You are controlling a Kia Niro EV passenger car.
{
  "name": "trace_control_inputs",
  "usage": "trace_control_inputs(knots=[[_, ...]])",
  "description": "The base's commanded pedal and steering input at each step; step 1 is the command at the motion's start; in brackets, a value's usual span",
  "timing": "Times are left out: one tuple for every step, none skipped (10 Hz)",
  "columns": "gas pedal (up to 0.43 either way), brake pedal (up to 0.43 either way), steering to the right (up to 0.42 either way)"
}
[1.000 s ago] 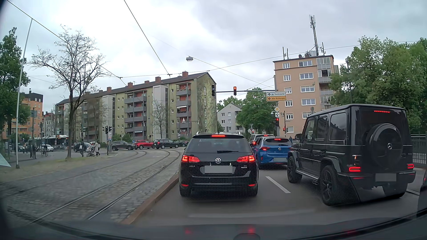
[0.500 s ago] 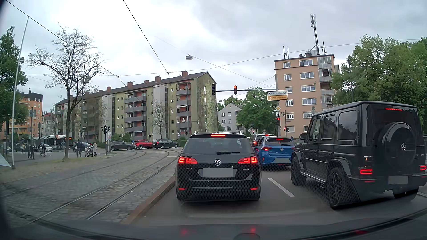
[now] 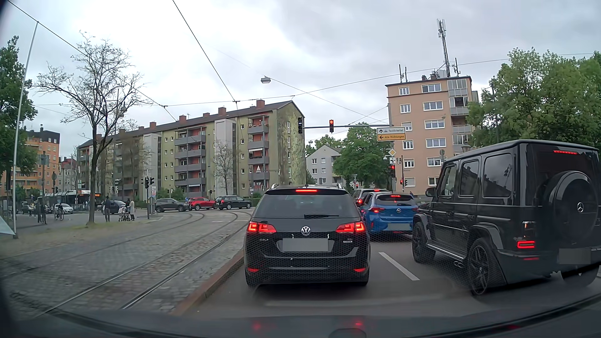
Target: Follow the waypoints while adhering to traffic rules and regulations
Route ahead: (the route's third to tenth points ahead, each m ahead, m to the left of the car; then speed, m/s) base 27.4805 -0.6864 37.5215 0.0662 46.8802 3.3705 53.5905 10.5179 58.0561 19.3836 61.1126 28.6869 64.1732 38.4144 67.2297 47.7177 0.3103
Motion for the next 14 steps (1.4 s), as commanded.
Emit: trace_control_inputs(knots=[[0.0,0.165,-0.009],[0.0,0.165,-0.009],[0.0,0.165,-0.009],[0.0,0.165,-0.009],[0.0,0.171,-0.009],[0.0,0.171,-0.009],[0.0,0.171,-0.01],[0.0,0.171,-0.01],[0.0,0.171,-0.01],[0.0,0.171,-0.01],[0.0,0.171,-0.01],[0.0,0.177,-0.01],[0.0,0.189,-0.01],[0.0,0.189,-0.01]])
